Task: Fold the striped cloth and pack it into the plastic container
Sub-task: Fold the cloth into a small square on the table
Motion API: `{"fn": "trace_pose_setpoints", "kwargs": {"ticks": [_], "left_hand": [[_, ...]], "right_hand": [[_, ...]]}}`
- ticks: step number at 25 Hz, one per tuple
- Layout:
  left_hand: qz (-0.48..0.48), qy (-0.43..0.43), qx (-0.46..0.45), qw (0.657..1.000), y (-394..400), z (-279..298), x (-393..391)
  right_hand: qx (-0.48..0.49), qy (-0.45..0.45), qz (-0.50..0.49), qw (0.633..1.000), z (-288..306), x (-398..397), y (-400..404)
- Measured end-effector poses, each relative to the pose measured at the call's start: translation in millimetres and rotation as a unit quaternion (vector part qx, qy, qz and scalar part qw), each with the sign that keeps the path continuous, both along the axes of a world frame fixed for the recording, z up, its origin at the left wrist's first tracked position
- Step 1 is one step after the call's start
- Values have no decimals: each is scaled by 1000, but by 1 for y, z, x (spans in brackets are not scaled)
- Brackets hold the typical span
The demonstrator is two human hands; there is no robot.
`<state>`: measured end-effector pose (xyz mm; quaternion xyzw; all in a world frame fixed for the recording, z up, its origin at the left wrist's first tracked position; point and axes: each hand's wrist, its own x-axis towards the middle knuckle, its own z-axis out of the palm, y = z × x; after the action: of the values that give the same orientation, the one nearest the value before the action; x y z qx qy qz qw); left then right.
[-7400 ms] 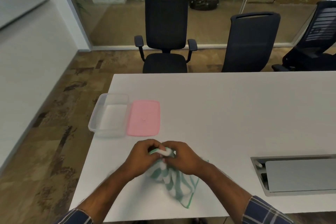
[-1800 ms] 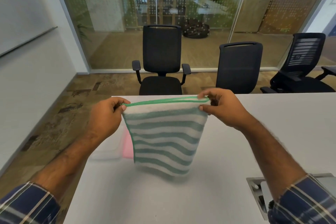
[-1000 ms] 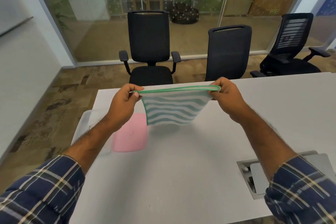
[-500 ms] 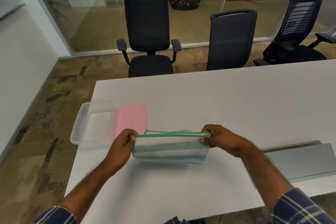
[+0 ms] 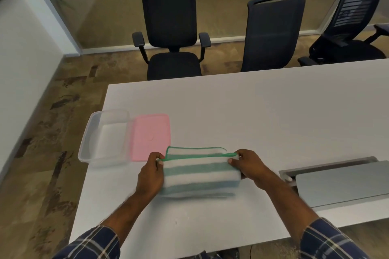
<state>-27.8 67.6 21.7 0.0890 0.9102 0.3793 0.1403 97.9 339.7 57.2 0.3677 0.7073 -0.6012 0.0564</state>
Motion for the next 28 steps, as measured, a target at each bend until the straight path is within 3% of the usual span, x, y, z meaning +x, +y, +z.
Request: {"fn": "trace_pose_setpoints", "kwargs": {"ticks": [3, 6, 8, 10, 12, 16, 23, 28], "left_hand": [[5, 11, -26, 1000, 15, -6, -17], [40, -29, 16, 999, 34, -4, -28], [118, -113, 119, 979, 45, -5, -35], [176, -251, 231, 923, 48, -4, -38], [144, -310, 205, 917, 38, -12, -33], [73, -291, 122, 946, 14, -33, -9], [41, -147, 57, 987, 15, -43, 3], [90, -184, -14, 979, 7, -53, 20]], "right_hand": [[34, 8, -46, 998, -12, -15, 1], [52, 11, -79, 995, -24, -28, 4], [-20, 28, -125, 992, -31, -31, 6], [-155, 53, -162, 973, -41, -24, 5], [-197, 36, -156, 967, -54, -9, 0], [-117, -16, -133, 984, -77, 18, -17], [51, 29, -132, 989, -83, 26, -29], [109, -77, -109, 985, -102, 42, -36]]}}
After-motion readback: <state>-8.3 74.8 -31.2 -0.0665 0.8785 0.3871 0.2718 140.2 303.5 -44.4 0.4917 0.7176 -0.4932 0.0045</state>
